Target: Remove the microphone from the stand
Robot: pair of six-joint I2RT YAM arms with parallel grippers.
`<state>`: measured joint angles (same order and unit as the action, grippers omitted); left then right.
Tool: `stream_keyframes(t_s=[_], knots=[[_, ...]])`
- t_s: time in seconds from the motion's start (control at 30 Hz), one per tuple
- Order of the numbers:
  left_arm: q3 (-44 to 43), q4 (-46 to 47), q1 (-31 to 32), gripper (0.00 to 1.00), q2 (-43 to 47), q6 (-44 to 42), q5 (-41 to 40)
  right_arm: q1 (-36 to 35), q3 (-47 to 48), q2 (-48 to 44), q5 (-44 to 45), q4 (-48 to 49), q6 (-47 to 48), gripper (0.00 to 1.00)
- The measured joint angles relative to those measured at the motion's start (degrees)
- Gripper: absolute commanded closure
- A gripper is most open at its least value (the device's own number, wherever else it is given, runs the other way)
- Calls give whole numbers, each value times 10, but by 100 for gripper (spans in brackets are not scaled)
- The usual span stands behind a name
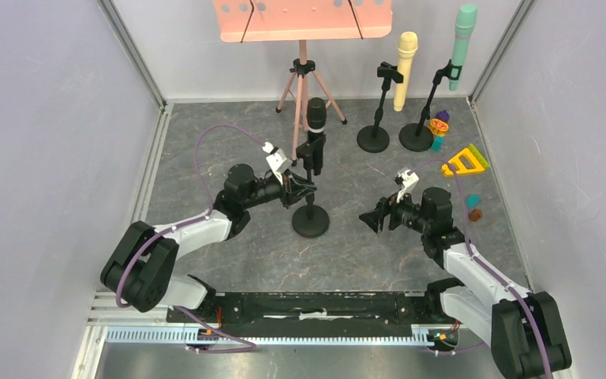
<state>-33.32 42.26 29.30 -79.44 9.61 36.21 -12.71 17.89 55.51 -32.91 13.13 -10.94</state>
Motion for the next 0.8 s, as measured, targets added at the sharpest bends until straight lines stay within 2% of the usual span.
stream_keyframes(t_s=[0.1,0.2,0.27,0.43,0.57,0.6,0.8], knots=[[1,0,27,73,0,-8,0,-13,-23,-5,-18,52,-5,19],[16,15,43,60,3,-11,0,-28,-38,-7,-32,93,-6,19],[29,15,50,47,10,-12,1,-40,-50,-12,-35,118,-6,20],[52,2,59,34,29,-18,-12,-56,-64,-16,-31,144,-5,20],[52,-14,59,34,54,-18,-40,-61,-64,-16,-26,147,-2,20],[52,-17,60,31,61,-17,-51,-62,-64,-16,-23,147,-1,20],[38,-60,84,29,114,-4,-141,-64,-54,-26,14,111,9,20]])
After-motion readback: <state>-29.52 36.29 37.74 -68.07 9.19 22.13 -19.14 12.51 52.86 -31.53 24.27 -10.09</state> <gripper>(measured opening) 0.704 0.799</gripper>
